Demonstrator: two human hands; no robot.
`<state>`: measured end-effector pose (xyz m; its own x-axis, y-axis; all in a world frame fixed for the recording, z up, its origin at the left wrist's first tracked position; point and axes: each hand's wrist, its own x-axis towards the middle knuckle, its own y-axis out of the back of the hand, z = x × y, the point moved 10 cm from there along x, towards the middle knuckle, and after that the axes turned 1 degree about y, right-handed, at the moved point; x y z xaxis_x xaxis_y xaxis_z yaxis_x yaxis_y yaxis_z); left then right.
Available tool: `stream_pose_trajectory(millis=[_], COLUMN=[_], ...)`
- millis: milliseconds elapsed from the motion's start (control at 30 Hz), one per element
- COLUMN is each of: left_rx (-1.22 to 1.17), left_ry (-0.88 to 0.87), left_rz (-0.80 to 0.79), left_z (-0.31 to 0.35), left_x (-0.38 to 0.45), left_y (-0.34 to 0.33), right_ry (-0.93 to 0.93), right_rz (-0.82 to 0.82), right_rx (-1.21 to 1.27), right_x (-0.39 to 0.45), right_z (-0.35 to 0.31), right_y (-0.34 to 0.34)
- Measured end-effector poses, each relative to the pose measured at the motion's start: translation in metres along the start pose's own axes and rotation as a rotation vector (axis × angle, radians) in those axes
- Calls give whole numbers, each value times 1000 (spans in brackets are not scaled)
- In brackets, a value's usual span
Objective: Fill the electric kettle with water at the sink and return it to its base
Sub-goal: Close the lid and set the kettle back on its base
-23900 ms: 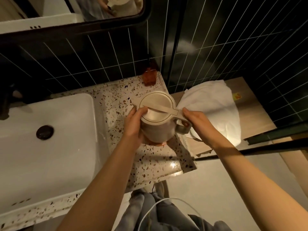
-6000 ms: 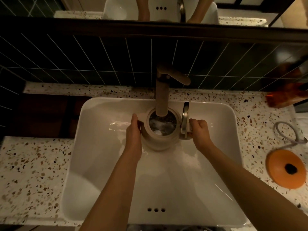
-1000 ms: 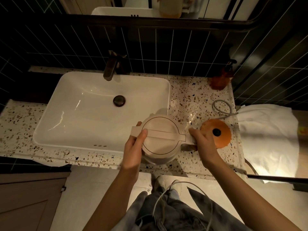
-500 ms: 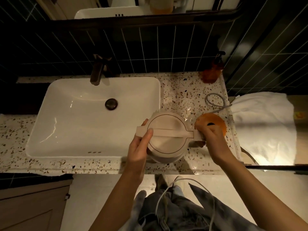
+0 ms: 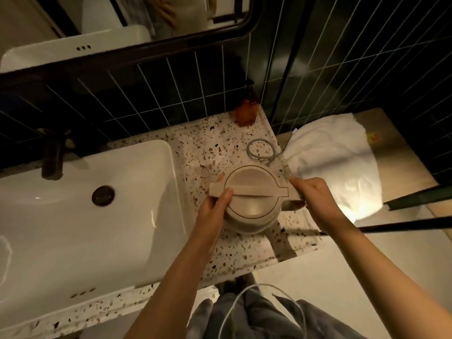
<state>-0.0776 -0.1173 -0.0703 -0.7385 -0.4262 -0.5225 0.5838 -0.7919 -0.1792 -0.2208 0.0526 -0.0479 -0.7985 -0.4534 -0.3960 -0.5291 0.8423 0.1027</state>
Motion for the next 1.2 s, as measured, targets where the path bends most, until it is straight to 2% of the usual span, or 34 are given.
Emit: stream_pose_trajectory(millis=[267, 567, 867, 1200], left_rx=[112, 110, 114, 207], left_ry=[-3, 86, 99, 46], left_rz=[-130, -114, -90, -70], left_z=[-11, -36, -48, -41], left_x=[57, 77, 82, 82], left_y=[-46, -60, -53, -53], right_ry=[-34, -46, -21, -72], right_rz=[149, 210, 281, 197], right_rx=[136, 104, 57, 12], right_x=[47, 67, 72, 80], right_z=[32, 67, 63, 71], right_y=[48, 67, 68, 72])
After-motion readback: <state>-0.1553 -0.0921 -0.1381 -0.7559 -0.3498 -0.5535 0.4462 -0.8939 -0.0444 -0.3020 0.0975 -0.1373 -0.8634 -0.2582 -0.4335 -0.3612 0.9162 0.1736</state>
